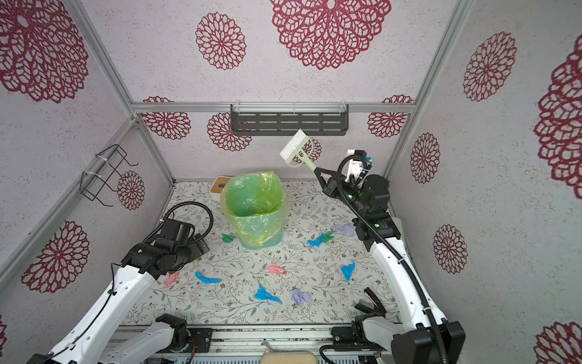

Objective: Sweep away the paper scraps from the table
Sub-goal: 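Carry the brush off the bin with the right gripper while the left lowers, then grasp the light-green dustpan handle with the left gripper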

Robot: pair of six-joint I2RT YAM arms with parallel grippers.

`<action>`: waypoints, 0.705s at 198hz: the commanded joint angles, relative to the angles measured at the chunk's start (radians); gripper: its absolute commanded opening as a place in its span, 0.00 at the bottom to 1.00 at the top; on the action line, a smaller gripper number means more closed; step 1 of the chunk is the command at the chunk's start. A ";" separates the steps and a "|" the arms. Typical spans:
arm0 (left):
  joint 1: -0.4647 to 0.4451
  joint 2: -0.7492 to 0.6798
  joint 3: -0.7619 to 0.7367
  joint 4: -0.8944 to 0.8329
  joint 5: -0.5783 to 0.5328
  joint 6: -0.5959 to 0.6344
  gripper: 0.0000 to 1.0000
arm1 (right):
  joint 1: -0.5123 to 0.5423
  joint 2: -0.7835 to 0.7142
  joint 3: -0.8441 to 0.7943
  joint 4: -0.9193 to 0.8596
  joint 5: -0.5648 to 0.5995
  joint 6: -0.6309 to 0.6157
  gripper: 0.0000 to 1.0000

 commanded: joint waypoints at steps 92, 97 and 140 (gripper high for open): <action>0.175 0.151 -0.273 0.397 0.040 0.111 0.83 | -0.042 -0.095 -0.043 0.021 -0.019 -0.021 0.00; 0.177 0.169 -0.266 0.403 0.035 0.122 0.81 | -0.043 -0.098 -0.044 0.020 -0.020 -0.020 0.00; 0.178 0.300 -0.252 0.506 0.035 0.181 0.65 | -0.054 -0.115 -0.049 0.013 -0.026 -0.022 0.00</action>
